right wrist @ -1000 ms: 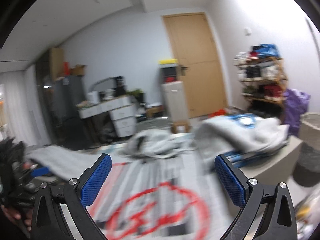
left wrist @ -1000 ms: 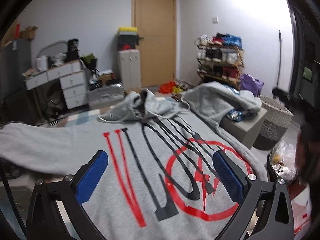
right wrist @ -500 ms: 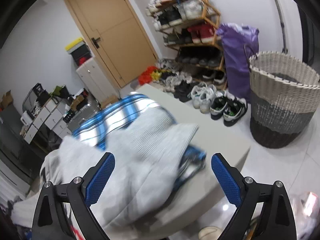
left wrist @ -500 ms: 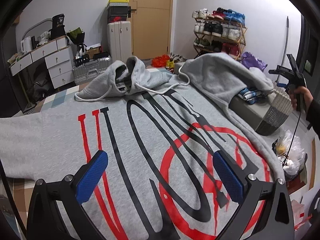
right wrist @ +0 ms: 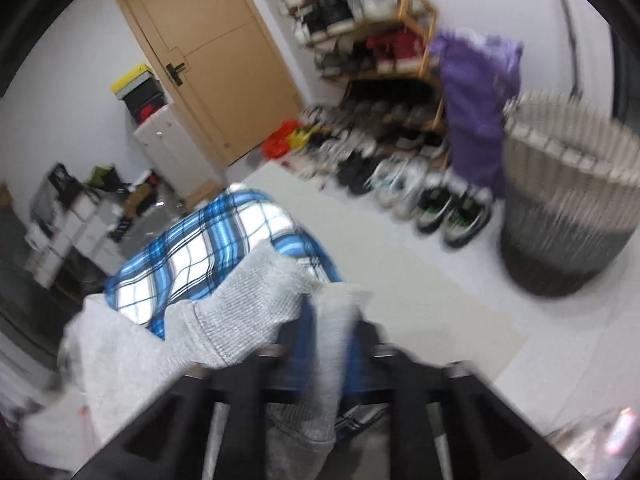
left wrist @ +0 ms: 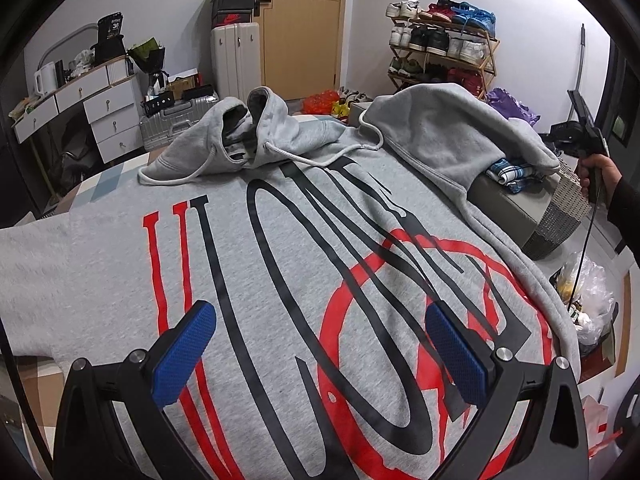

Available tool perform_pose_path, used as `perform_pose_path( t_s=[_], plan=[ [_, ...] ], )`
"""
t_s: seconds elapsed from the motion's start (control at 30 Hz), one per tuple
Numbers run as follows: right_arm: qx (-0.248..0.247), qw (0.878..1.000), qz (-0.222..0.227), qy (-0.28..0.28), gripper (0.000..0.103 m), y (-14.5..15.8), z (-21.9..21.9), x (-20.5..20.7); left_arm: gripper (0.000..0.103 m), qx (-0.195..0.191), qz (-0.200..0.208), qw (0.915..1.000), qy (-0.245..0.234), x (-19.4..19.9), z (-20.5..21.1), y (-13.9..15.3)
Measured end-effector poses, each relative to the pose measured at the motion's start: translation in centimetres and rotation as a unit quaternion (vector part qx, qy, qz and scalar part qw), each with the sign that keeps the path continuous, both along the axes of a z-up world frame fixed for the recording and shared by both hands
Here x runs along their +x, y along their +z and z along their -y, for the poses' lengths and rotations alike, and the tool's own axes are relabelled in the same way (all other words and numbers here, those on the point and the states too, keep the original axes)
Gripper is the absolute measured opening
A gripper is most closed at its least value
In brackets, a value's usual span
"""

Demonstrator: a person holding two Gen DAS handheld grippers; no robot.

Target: Fold large clothes

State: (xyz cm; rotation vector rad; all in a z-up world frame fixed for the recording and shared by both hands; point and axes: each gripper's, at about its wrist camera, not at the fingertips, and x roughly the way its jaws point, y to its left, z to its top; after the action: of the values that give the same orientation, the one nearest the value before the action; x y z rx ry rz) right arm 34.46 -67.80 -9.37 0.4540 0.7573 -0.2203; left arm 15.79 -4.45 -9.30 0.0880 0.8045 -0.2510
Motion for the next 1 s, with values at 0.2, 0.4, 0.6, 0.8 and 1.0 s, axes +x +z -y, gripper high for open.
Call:
perform_pose_path(
  t_s=[0.2,0.4,0.6,0.8,1.0],
  plan=[
    [-0.040,0.998,0.049,-0.015,0.007,4.0,-1.3,-1.4,0.102,0.000,0.007,1.0000,-0.003,-0.4,0.0,0.4],
    [-0.082,0.985,0.089,-0.127,0.007,10.2,1.2,-1.9,0.102,-0.006,0.023,0.9997,0.000,-1.2,-0.5,1.0],
    [-0.129,0.965,0.100,-0.206,0.006,16.7,2.6,-0.2,0.102,-0.010,0.036,0.9993,0.009,-1.7,-1.4,1.3],
    [-0.169,0.962,0.103,-0.188,0.006,19.4,-1.5,1.6,0.102,-0.023,0.052,0.9981,0.023,-2.5,-3.0,1.8],
    [-0.201,0.956,0.182,-0.111,0.007,23.5,-9.8,0.0,0.102,-0.039,0.066,0.9959,0.046,-3.3,-5.5,2.3]
  ],
)
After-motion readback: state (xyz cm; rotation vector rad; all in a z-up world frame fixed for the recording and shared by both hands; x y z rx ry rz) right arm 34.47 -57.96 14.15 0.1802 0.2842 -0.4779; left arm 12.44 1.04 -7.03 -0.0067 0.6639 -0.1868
